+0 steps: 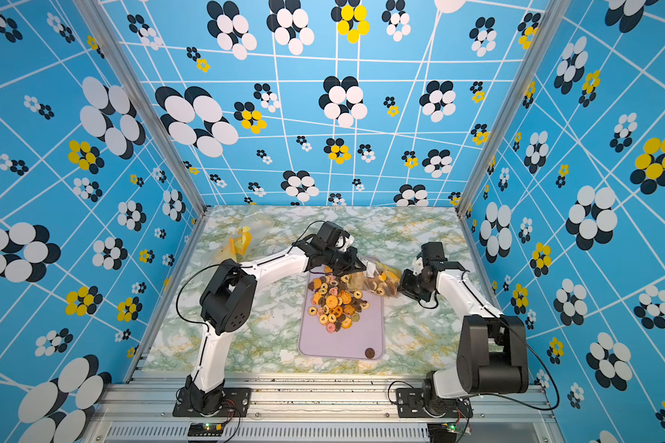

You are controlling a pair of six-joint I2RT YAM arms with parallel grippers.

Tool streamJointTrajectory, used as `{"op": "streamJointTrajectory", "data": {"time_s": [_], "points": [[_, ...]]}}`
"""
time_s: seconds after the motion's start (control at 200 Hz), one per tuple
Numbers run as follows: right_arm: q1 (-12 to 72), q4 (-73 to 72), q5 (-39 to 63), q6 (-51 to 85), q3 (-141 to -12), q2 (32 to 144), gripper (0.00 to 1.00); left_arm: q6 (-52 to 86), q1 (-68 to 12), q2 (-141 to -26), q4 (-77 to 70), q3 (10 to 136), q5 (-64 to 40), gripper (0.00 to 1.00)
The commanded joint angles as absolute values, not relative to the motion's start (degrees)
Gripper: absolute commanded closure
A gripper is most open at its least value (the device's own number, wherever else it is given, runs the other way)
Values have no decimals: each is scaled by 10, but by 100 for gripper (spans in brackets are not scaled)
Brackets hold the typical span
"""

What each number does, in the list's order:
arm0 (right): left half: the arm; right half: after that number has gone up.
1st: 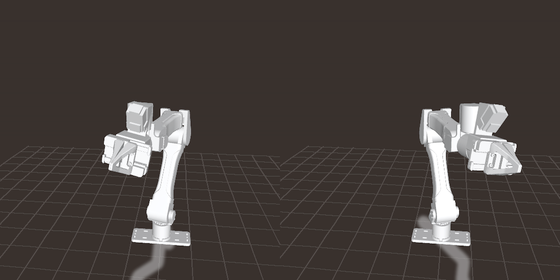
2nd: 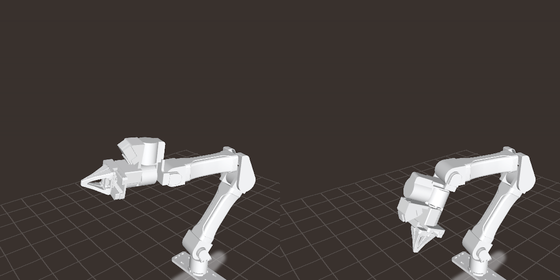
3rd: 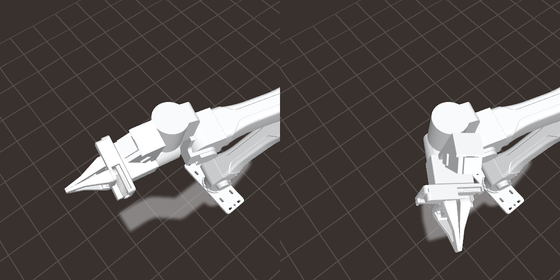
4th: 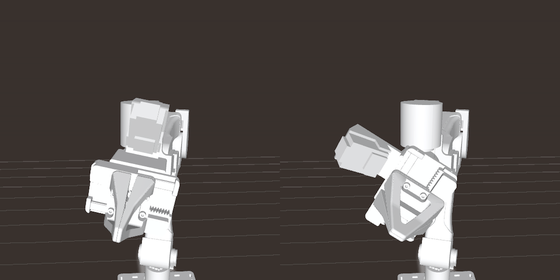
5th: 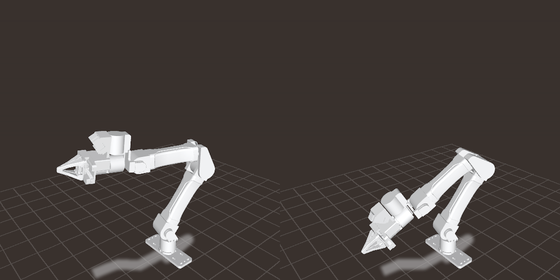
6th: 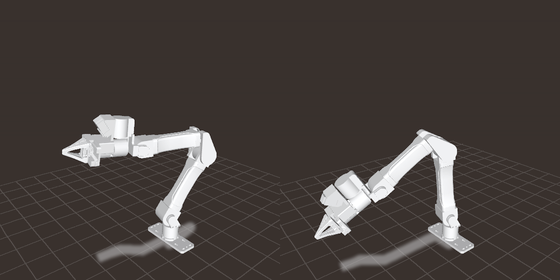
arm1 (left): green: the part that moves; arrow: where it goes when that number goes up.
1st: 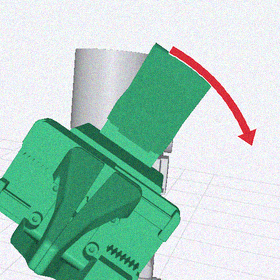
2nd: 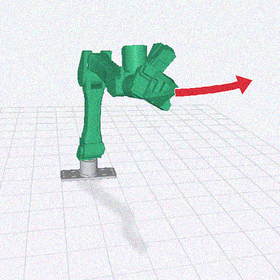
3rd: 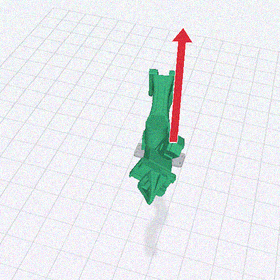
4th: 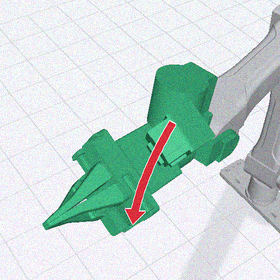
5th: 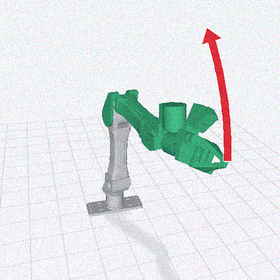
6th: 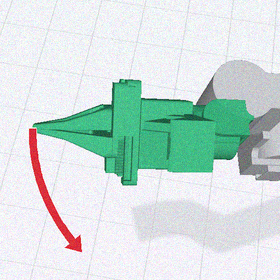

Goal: Pour cookies out of the ziploc bag
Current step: 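Pour the cookies out of the ziploc bag onto the tray.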

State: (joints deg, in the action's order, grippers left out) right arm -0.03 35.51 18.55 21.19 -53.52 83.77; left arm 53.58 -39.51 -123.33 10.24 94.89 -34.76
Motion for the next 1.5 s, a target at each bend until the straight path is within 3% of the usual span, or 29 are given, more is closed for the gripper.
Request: {"op": "streamJointTrajectory", "data": {"time_s": [0.0, 0.18, 0.3, 0.545, 0.63, 0.82, 0.909, 1.049, 1.494], "points": [[-2, 356, 192, 201, -544, 845, 80, 537, -396, -1244, 102, 959, -354, 100], [-2, 358, 195, 201, -545, 841, 98, 537, -397, -1240, 102, 961, -362, 100], [-2, 361, 190, 204, -552, 820, 100, 531, -399, -1237, 93, 962, -377, 100], [-2, 364, 193, 220, -578, 787, 100, 524, -402, -1216, 85, 949, -389, 71], [-2, 367, 197, 223, -591, 787, 100, 521, -401, -1210, 88, 945, -390, 68], [-2, 369, 209, 228, -614, 791, 100, 519, -399, -1199, 88, 934, -388, 78], [-2, 374, 212, 230, -626, 790, 100, 518, -397, -1191, 88, 925, -386, 91], [-2, 384, 217, 230, -641, 784, 100, 518, -395, -1186, 84, 913, -388, 99], [-2, 403, 222, 228, -657, 770, 100, 525, -396, -1172, 66, 882, -395, 100]]}}
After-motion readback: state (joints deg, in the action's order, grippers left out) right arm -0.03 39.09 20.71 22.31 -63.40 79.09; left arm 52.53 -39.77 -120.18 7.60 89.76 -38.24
